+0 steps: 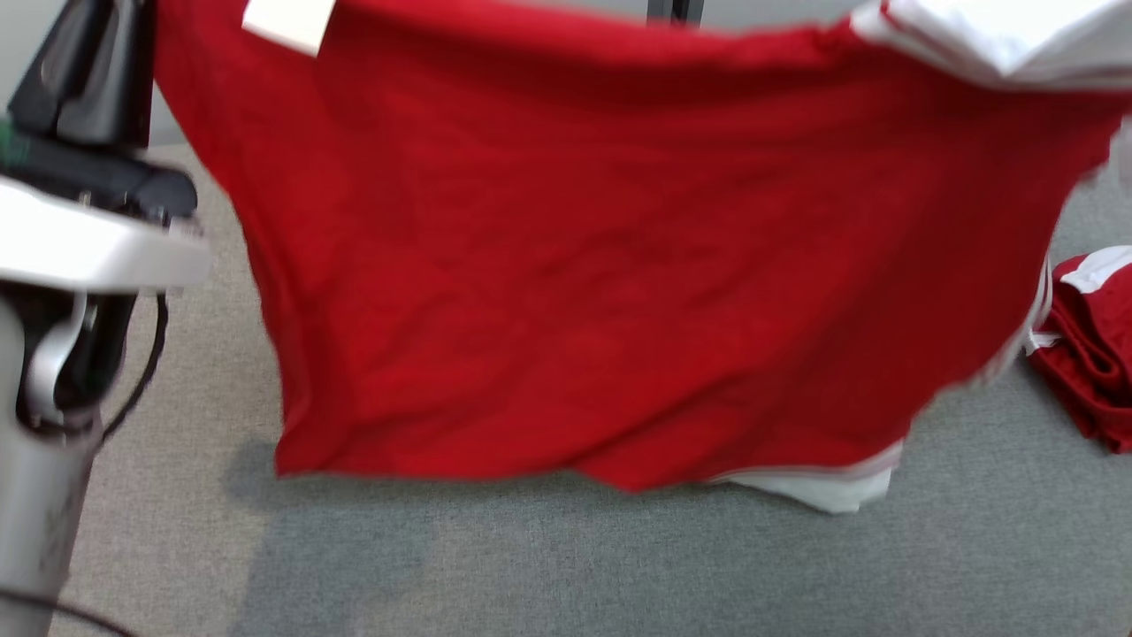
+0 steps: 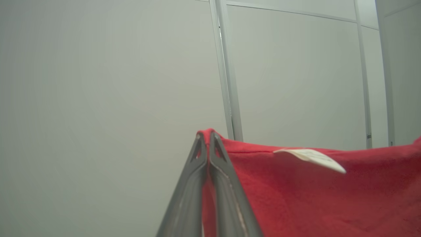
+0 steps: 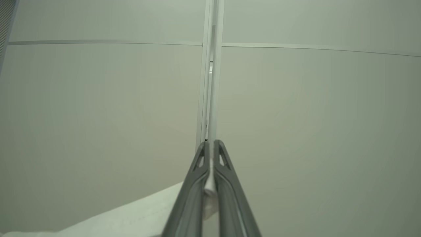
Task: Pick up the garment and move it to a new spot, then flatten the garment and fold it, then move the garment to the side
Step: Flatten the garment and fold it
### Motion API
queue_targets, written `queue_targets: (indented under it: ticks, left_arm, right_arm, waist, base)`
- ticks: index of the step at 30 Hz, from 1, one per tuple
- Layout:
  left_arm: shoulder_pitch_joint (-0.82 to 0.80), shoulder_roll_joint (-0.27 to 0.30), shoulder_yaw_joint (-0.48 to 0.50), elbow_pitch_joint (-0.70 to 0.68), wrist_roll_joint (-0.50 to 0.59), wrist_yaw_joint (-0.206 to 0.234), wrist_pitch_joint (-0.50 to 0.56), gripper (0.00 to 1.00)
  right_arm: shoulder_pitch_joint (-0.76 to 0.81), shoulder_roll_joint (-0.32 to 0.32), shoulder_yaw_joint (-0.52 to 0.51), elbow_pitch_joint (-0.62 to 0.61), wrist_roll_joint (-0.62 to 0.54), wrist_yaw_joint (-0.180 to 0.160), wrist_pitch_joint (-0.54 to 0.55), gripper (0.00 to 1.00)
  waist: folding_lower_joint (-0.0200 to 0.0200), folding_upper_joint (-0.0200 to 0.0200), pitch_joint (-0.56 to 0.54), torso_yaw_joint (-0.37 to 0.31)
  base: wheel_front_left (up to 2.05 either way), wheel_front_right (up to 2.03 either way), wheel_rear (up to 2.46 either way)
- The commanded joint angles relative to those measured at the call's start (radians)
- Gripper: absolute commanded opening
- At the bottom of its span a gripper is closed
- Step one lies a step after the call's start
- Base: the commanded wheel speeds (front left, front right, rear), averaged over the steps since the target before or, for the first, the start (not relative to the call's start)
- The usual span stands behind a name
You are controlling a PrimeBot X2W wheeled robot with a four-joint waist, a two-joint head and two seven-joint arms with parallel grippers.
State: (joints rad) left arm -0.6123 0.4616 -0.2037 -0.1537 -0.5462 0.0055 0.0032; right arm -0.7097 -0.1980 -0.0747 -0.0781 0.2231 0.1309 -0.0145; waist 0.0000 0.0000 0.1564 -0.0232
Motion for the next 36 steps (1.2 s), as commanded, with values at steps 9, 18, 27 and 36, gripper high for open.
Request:
queue_targets:
  ticks: [9, 18, 27, 36]
  left_arm:
    - [-0.414, -0.095, -0.084, 0.475, 0.021, -0.095, -0.060, 0.00]
    - [-0.724, -0.149, -0.127, 0.910, 0.029, -0.124, -0.136, 0.00]
    - [-0.823, -0.170, -0.171, 1.112, -0.016, -0.135, -0.161, 0.00]
    - [-0.535, -0.181, -0.263, 1.023, -0.166, -0.136, -0.236, 0.00]
  right_arm:
    - [-0.412, -0.045, 0.101, 0.444, 0.052, 0.000, -0.148, 0.00]
    - [-0.733, 0.009, 0.078, 0.819, 0.104, 0.000, -0.245, 0.00]
    - [-0.831, 0.065, 0.118, 1.031, 0.098, 0.000, -0.252, 0.00]
    - [-0.494, 0.036, 0.316, 0.910, 0.322, 0.000, -0.252, 0.00]
  waist:
    - [0.0000, 0.0000, 0.099, 0.025]
    - [0.0000, 0.0000, 0.150, 0.019]
    - [0.0000, 0.0000, 0.205, 0.000]
    - [0.0000, 0.0000, 0.221, 0.003]
  base:
    - [0.00, 0.00, 0.00]
    - [0.00, 0.00, 0.00]
    - [0.00, 0.00, 0.00]
    - [0.00, 0.00, 0.00]
